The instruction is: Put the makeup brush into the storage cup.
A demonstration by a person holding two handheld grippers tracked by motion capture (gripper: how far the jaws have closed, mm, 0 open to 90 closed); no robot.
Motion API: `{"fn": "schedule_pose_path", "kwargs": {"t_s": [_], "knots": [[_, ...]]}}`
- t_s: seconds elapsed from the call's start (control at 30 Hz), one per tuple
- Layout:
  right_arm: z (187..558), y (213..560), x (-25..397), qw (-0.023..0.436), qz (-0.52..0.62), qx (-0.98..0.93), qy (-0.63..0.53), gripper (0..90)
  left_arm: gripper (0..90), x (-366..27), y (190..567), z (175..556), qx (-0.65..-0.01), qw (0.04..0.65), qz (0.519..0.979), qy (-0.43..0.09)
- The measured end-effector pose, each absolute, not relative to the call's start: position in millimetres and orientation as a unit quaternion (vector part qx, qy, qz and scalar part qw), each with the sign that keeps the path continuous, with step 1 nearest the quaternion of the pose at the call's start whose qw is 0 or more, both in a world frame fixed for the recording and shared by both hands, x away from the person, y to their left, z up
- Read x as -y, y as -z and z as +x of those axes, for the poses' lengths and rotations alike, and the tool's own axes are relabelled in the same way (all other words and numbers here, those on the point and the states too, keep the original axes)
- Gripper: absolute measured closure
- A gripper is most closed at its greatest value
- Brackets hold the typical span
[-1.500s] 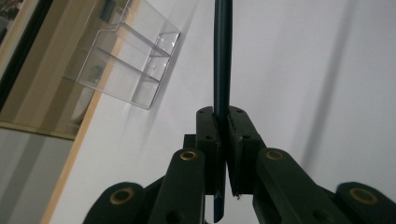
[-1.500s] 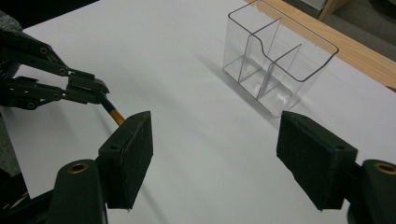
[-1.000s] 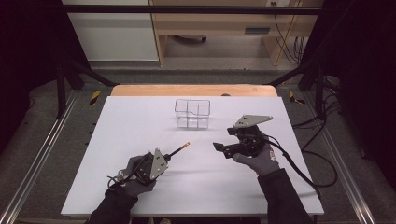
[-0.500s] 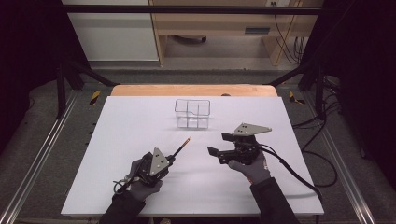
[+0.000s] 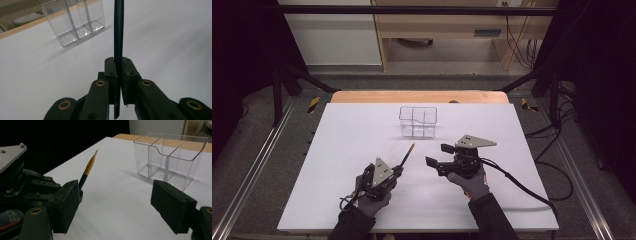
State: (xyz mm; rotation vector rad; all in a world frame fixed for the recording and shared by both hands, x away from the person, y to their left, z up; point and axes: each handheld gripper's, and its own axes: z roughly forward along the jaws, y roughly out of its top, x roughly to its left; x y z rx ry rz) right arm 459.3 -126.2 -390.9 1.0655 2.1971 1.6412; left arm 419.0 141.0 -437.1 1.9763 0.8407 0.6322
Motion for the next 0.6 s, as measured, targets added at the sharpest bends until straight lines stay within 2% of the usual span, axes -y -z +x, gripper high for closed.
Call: {"fn": "schedule_pose_path", "kwargs": {"t_s": [0.17,0.6], "knots": [[461,392,123,0.083,0.364,-0.730,-0.573,23.9,83.5,-135,436,420,-0.348,0.446,0.787,-0.246],[464,395,119,0.077,0.382,-0.699,-0.600,26.1,83.6,-115,429,422,-0.363,0.473,0.766,-0.242]]}}
